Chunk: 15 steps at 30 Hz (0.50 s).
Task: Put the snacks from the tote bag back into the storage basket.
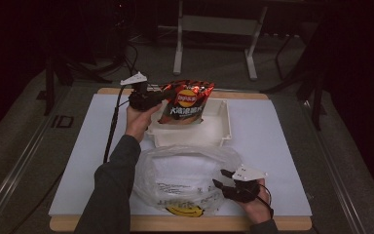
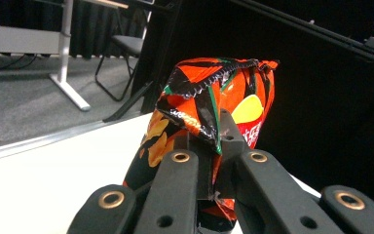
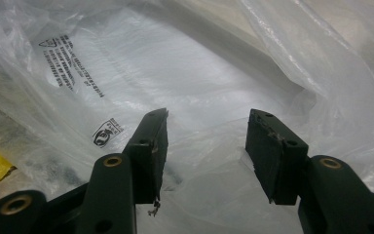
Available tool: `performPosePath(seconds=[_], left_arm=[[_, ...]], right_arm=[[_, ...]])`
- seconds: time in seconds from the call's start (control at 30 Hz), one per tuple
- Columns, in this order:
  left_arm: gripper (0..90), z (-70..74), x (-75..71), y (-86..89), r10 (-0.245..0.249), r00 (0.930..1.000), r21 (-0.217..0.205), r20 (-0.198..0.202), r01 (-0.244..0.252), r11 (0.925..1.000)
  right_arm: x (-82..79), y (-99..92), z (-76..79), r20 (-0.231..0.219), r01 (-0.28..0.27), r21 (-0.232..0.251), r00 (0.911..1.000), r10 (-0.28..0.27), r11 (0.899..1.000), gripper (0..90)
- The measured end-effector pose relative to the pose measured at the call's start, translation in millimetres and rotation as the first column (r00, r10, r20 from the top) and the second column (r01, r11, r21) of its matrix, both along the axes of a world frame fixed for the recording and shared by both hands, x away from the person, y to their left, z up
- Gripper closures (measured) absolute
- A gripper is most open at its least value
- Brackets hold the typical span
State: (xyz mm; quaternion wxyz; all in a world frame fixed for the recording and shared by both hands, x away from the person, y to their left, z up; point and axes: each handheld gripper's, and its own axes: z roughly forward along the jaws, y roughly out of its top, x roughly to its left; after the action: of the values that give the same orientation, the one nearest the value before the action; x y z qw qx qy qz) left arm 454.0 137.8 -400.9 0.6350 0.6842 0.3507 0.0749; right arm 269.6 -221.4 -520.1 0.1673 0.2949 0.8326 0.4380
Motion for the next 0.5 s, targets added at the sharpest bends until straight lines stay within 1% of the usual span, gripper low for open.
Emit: performPosePath(seconds=[0.07,0.27,0.4,0.5], left_arm=[[88.9,-3.1,3.0,-0.3,0.003,0.9999,-0.002,-0.010,-0.004,1.0000],[88.8,-12.3,10.5,-1.9,0.017,0.9992,0.014,-0.036,-0.016,0.9998],[88.6,-17.7,14.2,-4.5,0.026,0.9985,0.037,-0.048,-0.024,0.9990],[88.1,-22.5,17.0,-6.6,0.032,0.9976,0.064,-0.061,-0.028,0.9976]], right_arm=[[-0.4,0.0,0.0,0.002,0.003,-0.009,1.0000,-0.003,1.000,49.7],[-0.8,-0.5,0.3,0.004,0.001,-0.005,1.0000,-0.001,1.000,49.6],[-1.1,-0.9,0.4,0.001,0.002,-0.003,1.0000,-0.002,1.000,49.7],[-1.0,-1.2,0.1,0.002,0.003,-0.003,1.0000,-0.003,1.000,49.6]])
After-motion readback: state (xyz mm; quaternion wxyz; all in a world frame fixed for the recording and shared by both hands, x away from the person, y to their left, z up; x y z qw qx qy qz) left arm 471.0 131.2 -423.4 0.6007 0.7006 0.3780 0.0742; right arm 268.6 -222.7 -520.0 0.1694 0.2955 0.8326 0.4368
